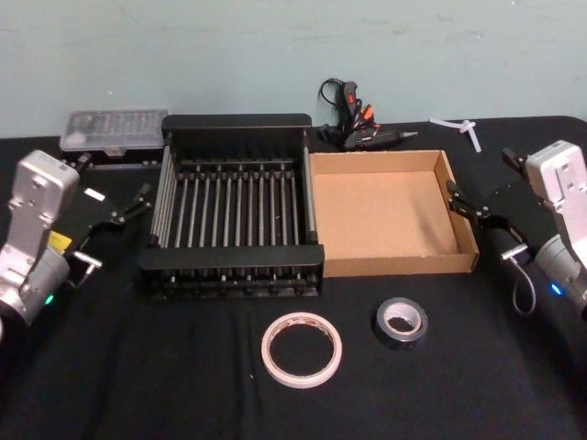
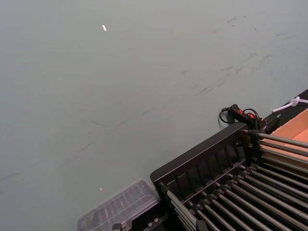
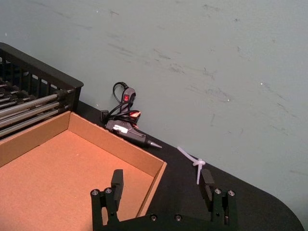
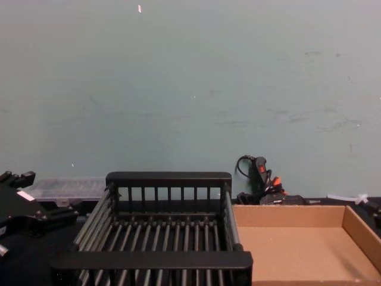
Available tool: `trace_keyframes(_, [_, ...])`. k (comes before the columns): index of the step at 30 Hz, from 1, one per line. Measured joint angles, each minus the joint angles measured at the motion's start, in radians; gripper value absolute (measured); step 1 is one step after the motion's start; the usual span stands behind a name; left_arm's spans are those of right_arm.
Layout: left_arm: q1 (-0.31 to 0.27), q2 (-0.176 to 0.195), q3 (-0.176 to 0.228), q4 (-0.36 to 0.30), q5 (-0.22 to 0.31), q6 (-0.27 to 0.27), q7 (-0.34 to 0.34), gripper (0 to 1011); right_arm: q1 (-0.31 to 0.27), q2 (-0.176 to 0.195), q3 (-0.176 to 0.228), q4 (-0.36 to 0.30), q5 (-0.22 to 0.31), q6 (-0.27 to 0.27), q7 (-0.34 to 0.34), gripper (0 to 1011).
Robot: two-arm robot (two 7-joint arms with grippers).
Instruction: Pick up the white tape and place it into the black box , Pick up the silver tape and place it into the brown box.
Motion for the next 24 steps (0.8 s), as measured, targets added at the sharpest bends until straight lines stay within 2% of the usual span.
trace_keyframes(24, [0.000,0.000,0.000,0.000,0.000,0.000,0.000,1001,0.000,0.000,0.000,0.000,0.000,0.000,0.000,1002])
